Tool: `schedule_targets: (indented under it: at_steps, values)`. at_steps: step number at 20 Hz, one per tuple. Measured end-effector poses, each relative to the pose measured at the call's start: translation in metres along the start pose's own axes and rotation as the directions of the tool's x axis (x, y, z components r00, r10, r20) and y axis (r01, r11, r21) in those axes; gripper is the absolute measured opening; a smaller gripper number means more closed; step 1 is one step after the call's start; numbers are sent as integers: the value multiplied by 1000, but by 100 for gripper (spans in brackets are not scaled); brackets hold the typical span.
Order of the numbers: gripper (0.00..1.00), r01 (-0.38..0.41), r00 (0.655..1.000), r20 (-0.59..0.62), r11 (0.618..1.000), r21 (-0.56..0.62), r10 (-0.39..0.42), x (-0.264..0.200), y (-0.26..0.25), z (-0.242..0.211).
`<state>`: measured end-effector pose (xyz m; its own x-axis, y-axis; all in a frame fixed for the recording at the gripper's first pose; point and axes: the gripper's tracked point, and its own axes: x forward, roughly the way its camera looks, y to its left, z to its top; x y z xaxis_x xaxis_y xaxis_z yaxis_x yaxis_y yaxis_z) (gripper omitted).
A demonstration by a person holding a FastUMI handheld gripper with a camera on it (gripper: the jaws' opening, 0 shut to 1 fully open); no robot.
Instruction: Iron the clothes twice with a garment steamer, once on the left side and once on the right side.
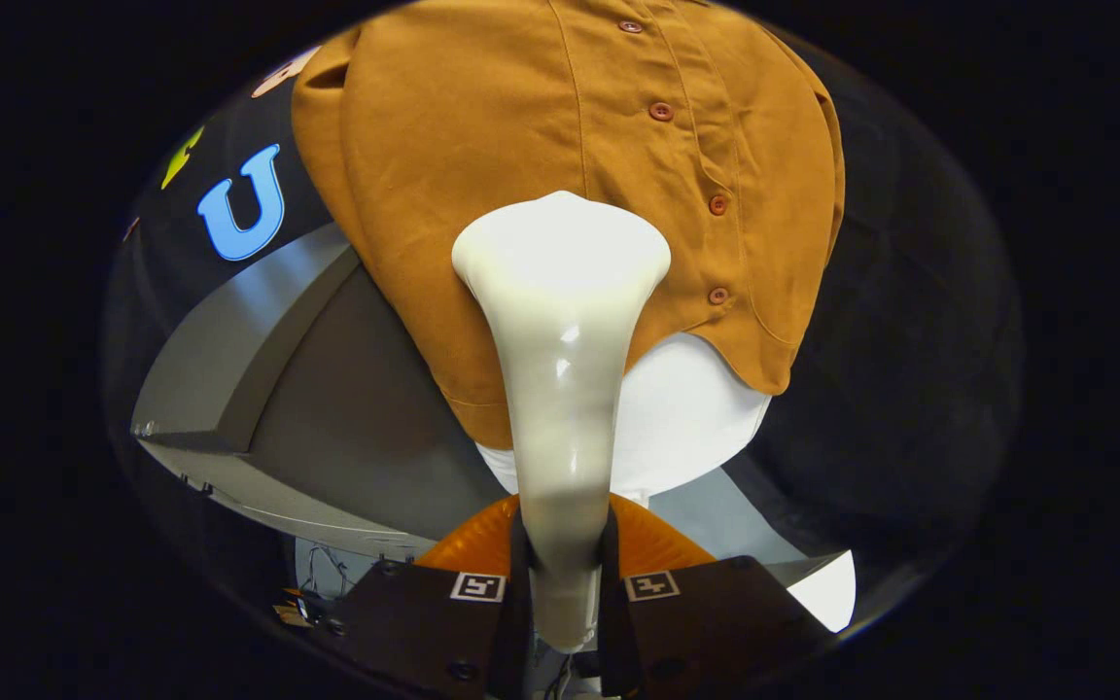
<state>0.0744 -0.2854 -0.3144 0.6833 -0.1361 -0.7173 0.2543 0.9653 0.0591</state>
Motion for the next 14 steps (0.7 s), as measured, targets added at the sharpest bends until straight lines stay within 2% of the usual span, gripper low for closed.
schedule_targets:
  at_steps: [4,7,14]
  values:
    - [30,12,994,111,1000,27,-15,-34,-12,41]
    - [29,25,977,212,999,37,-32,-60,-26,82]
    - [29,88,897,428,993,83,-115,-106,-80,183]
